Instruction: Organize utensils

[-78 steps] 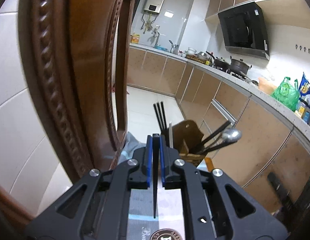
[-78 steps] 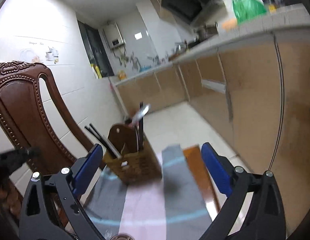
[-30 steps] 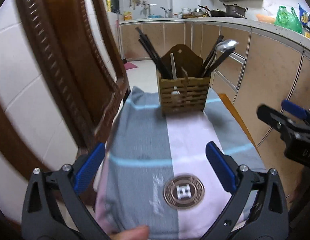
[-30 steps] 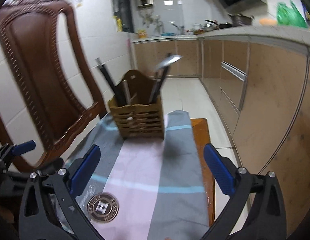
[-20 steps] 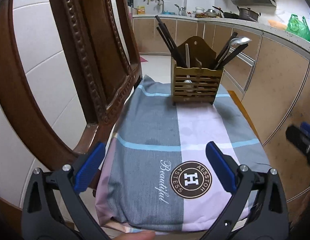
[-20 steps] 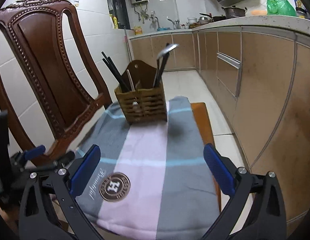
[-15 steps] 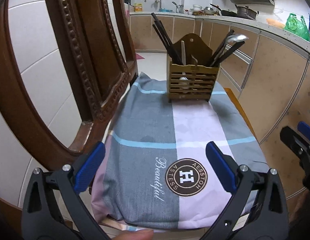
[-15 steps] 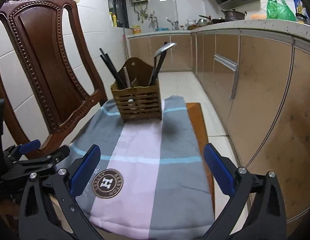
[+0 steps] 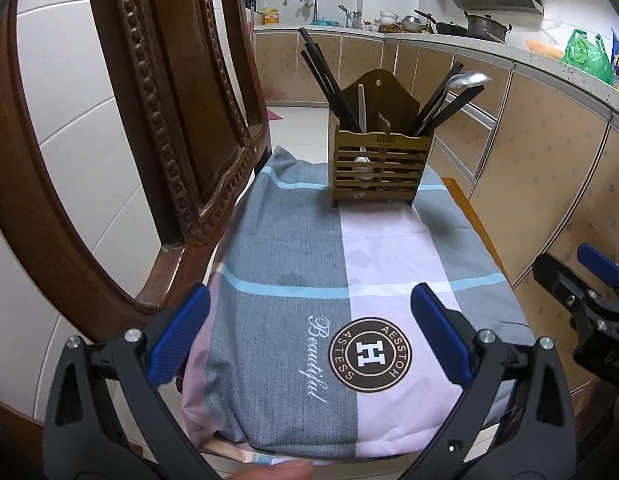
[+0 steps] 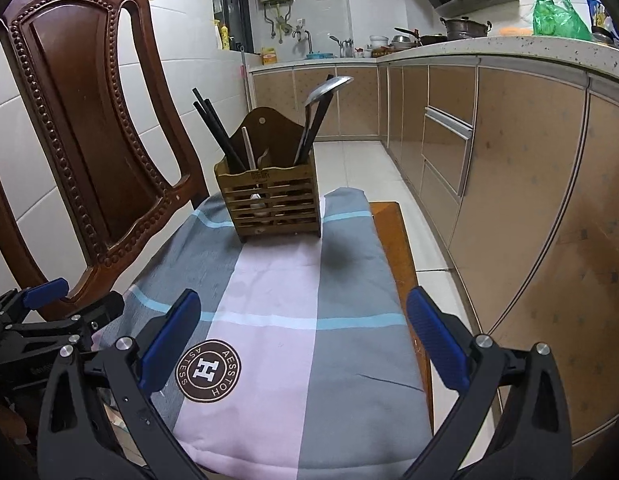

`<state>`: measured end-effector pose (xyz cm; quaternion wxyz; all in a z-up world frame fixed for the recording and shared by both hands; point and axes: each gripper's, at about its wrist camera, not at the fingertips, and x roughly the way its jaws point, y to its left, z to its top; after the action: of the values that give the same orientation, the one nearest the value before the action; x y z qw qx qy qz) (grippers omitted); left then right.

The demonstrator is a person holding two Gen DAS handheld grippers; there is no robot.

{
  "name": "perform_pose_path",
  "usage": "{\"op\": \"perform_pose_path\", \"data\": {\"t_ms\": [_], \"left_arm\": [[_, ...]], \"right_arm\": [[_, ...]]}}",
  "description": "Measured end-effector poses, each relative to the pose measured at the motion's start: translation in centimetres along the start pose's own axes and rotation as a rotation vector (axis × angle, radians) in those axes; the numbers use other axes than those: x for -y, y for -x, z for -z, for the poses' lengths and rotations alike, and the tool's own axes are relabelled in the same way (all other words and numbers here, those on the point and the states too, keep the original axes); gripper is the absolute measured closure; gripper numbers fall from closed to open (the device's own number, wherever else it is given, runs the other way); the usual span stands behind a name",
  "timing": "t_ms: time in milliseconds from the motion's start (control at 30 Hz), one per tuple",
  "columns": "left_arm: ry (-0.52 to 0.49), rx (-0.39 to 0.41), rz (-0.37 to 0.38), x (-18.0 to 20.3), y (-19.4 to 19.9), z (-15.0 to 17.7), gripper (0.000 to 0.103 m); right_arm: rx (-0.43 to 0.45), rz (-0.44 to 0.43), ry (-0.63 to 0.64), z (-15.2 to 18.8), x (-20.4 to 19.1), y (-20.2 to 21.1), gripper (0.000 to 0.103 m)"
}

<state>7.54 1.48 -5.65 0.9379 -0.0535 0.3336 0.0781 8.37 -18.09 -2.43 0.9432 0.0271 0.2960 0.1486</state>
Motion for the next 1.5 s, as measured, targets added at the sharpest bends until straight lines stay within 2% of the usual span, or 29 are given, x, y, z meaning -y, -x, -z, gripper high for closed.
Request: {"op": "perform_pose_path", "data": {"t_ms": [1500], "left_arm": [[0.006, -0.001, 0.009, -0.03, 0.1, -0.24, 0.004]], "right_arm": [[-0.01, 0.002, 0.001, 0.34, 0.13, -0.55, 0.003]]}}
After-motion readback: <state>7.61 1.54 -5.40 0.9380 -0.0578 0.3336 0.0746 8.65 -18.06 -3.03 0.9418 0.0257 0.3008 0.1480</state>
